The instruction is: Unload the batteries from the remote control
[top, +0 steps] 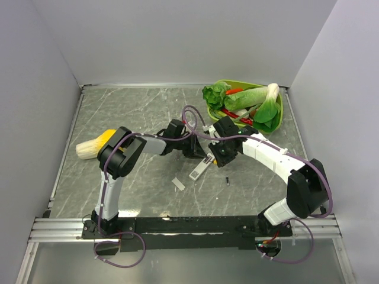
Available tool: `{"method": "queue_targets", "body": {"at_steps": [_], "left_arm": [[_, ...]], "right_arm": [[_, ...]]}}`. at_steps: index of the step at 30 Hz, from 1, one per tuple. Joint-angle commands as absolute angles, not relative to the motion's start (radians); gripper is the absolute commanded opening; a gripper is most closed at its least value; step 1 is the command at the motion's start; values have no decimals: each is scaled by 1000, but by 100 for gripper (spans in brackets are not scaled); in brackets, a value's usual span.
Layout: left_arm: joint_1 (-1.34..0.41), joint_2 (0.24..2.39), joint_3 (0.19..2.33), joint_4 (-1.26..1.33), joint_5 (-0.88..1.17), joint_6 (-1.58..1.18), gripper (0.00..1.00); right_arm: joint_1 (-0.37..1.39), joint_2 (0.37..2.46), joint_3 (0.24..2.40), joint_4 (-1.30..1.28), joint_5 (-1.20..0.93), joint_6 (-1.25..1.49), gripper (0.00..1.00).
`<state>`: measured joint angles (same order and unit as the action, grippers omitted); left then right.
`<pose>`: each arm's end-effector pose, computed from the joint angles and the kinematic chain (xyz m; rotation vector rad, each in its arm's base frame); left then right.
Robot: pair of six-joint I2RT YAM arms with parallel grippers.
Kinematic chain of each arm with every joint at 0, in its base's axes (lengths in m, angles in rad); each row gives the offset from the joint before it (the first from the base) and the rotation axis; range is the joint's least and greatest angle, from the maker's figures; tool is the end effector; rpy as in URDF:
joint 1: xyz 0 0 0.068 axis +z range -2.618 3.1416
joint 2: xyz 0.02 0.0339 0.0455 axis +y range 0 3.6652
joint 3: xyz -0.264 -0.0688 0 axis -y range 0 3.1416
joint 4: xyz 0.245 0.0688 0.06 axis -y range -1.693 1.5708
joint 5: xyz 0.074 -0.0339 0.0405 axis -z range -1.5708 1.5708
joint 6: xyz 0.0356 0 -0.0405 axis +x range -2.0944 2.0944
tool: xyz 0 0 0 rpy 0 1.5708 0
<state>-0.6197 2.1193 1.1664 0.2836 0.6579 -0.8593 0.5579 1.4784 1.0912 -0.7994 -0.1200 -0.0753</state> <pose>0.3363 -0.2667 0.1104 0.1115 2.5371 -1.4491 0.2405 0.1551 0.2380 -0.8972 2.6341 0.2916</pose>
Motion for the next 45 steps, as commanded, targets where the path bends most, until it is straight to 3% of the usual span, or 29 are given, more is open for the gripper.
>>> {"method": "queue_targets", "body": {"at_steps": [1,17,32,45], "left_arm": [[-626,2088,1134,268,663,-861,22],[-635,2083,1077,342,680,-913,19],[-655,2074,1054,403,692,-953,18],[-672,2083,1052,391,677,-954,18]], "right_arm": [[554,1493,1065,-733,-118,-52,0],[551,1480,986,-641,-138,-2,0],[549,1571,1134,-707,-132,-5,0],[554,1557,993,-580,-169,44,0]]}}
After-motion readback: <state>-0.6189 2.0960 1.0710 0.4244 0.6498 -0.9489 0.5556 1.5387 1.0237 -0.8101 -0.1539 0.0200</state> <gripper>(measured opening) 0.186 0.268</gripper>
